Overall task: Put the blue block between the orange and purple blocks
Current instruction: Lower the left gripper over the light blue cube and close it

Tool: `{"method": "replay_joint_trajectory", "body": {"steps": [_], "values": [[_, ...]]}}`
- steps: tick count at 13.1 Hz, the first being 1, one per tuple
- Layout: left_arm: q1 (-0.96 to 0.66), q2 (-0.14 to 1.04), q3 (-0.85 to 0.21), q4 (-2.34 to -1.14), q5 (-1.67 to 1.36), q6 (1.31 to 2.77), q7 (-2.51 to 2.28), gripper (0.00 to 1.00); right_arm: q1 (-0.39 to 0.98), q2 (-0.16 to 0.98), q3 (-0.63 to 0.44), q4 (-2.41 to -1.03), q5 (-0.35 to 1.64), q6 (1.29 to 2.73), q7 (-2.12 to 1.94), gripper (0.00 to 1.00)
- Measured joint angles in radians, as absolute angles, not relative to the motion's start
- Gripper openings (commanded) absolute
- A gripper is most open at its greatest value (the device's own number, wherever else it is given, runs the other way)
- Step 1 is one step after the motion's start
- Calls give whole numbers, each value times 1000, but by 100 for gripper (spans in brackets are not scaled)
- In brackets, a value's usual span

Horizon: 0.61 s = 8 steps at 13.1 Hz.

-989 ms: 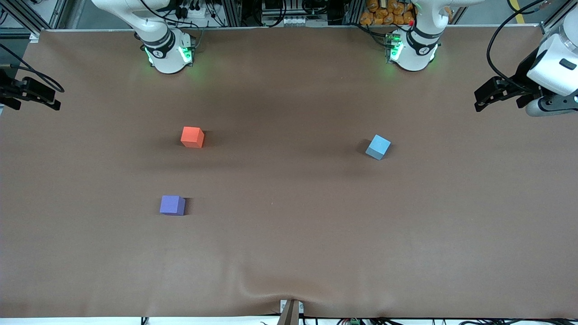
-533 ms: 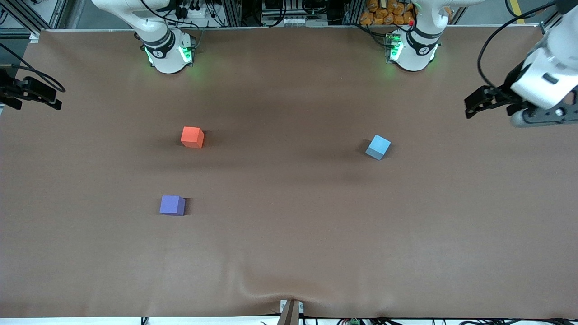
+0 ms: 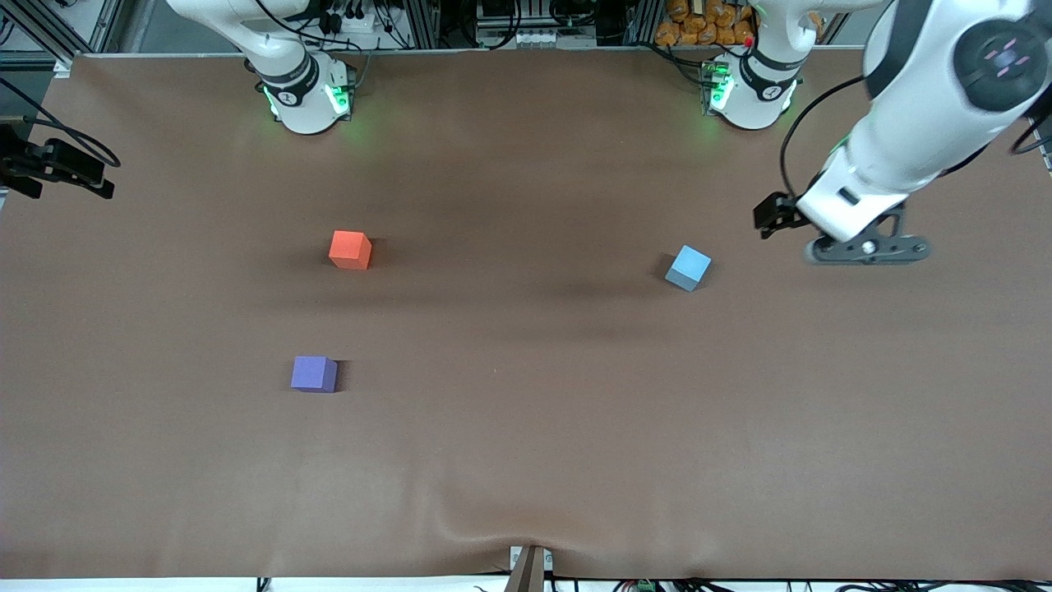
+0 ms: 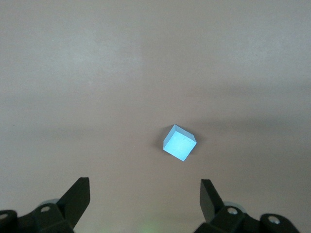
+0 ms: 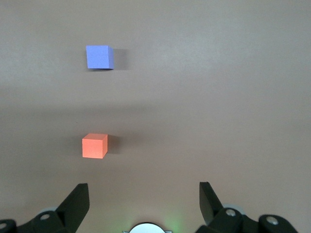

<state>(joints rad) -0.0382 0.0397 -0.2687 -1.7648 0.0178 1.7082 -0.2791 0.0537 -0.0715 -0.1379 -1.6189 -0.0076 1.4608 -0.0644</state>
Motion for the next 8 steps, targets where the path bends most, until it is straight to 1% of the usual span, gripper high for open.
{"method": "replay_joint_trajectory", "body": {"steps": [3, 8], "values": [[-37, 43, -278, -1842, 18, 1778, -274, 100, 54, -71, -138, -1619, -8, 1459, -64, 100], [-38, 45, -351, -2065, 18, 1954, -265, 100, 54, -71, -138, -1619, -8, 1457, -64, 100]]}}
